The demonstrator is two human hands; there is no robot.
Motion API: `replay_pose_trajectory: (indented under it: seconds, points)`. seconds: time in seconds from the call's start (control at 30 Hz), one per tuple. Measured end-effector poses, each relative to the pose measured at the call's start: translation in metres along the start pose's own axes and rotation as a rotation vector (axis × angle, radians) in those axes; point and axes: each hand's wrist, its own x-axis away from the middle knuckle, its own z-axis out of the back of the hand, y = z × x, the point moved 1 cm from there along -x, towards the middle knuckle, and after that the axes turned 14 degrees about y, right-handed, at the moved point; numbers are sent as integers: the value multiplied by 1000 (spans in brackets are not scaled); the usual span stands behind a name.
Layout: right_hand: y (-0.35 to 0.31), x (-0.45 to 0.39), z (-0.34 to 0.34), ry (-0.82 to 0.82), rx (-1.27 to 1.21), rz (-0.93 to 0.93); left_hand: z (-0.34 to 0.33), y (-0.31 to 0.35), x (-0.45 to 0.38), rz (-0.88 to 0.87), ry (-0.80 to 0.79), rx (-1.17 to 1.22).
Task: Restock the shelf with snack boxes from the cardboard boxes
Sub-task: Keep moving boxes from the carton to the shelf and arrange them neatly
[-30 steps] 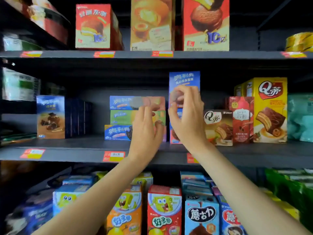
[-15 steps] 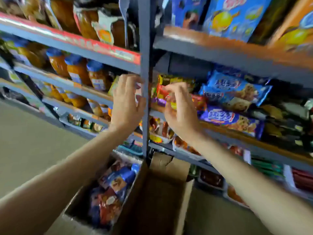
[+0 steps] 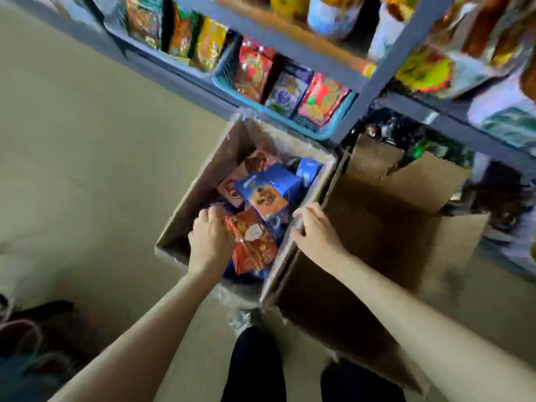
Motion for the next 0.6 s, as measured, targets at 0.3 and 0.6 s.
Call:
replay_pose_trajectory:
  seconds: [0.3, 0.6]
  points:
    - [8, -69, -174, -397, 303, -172, -120, -85, -34, 260, -228, 143]
    - [15, -61, -207, -396, 172, -468, -172, -107, -38, 540, -315, 283]
